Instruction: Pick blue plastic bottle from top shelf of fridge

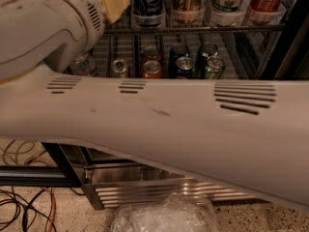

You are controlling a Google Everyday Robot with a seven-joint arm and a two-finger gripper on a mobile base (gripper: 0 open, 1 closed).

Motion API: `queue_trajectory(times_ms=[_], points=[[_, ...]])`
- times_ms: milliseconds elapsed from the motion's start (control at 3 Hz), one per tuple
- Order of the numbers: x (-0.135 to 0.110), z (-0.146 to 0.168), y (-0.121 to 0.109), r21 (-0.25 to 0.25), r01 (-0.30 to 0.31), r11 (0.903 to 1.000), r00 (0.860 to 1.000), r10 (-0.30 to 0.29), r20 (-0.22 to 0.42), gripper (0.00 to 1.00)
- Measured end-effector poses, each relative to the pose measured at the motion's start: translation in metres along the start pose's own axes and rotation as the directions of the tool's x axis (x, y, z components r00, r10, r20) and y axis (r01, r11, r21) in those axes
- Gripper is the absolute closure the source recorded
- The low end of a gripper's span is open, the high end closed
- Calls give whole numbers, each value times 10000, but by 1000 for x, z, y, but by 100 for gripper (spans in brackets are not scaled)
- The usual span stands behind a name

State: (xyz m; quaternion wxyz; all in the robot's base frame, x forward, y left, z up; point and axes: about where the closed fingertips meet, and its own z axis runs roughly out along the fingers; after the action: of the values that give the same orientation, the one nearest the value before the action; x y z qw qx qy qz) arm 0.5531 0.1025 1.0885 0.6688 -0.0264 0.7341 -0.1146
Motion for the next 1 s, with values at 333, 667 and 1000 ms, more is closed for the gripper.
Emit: queue_trajectory(times_ms=[333,667,1000], points=[[0,6,-1,29,-110,9999,9999,110,76,28],[2,17,-1,-83,-295,9995,9995,296,149,28],[3,29,-2,-210,-342,9992,9991,347,248,28]])
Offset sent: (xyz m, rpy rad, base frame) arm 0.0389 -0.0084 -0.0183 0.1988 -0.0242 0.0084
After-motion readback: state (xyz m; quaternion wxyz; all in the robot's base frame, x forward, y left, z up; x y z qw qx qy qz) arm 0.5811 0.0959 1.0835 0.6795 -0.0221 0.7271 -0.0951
